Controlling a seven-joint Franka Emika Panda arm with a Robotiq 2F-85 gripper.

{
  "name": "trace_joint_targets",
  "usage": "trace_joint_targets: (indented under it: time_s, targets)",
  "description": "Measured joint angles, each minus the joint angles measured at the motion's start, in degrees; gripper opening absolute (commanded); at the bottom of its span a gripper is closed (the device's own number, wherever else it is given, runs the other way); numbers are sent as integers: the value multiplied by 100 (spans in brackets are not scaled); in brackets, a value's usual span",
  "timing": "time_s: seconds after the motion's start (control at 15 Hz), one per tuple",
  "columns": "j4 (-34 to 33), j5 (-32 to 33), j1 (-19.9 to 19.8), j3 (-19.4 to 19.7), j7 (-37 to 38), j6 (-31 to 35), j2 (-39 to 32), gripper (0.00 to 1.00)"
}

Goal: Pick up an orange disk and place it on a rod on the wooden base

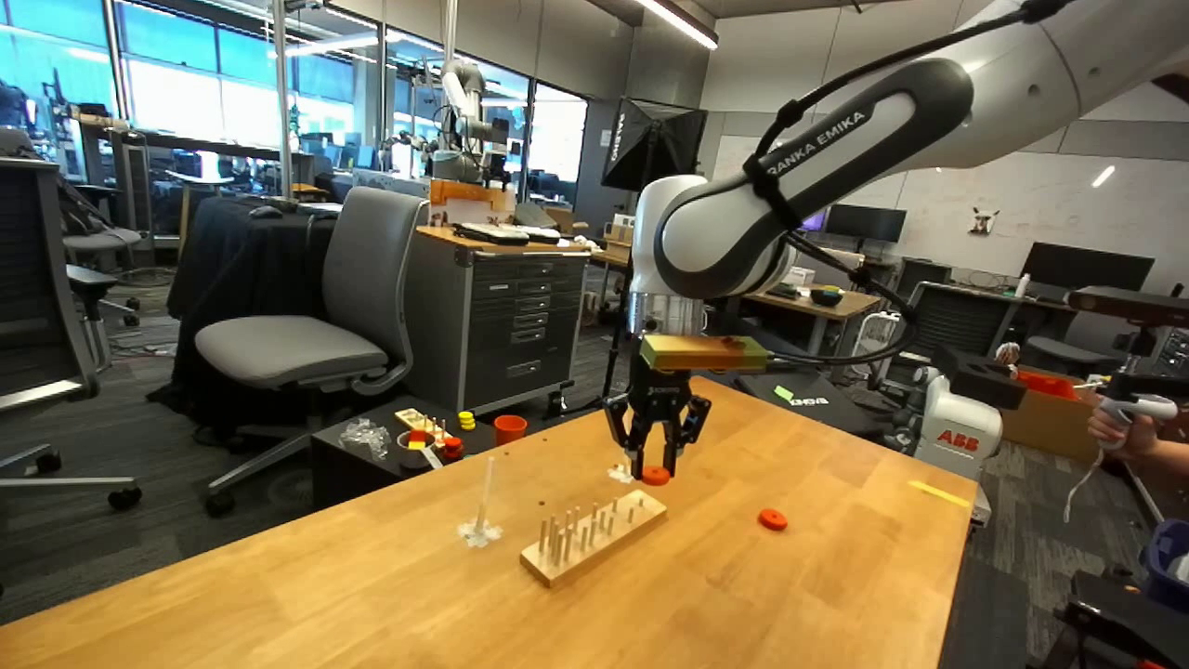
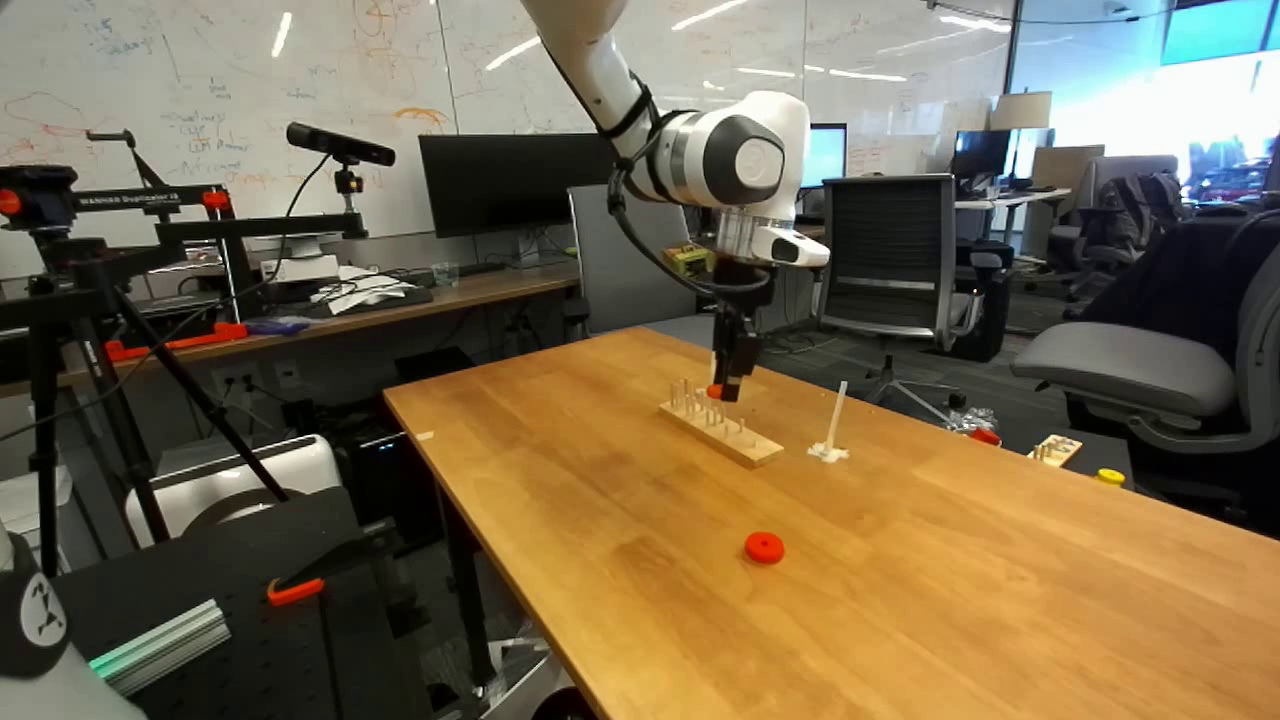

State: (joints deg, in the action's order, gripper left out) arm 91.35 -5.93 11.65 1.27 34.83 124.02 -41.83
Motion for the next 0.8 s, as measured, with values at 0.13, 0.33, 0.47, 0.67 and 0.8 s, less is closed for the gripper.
trace_joint_targets:
  time_s: [0.13,0.33,0.47,0.67,0.8]
  targets:
    - [-229,0,-11,3,42,-37,-251,18]
    - [-509,0,4,2,67,-96,-571,18]
    - [-647,0,29,0,76,-114,-723,18]
    - [-779,0,62,-3,82,-123,-859,18]
    - [-856,0,67,-3,87,-123,-907,18]
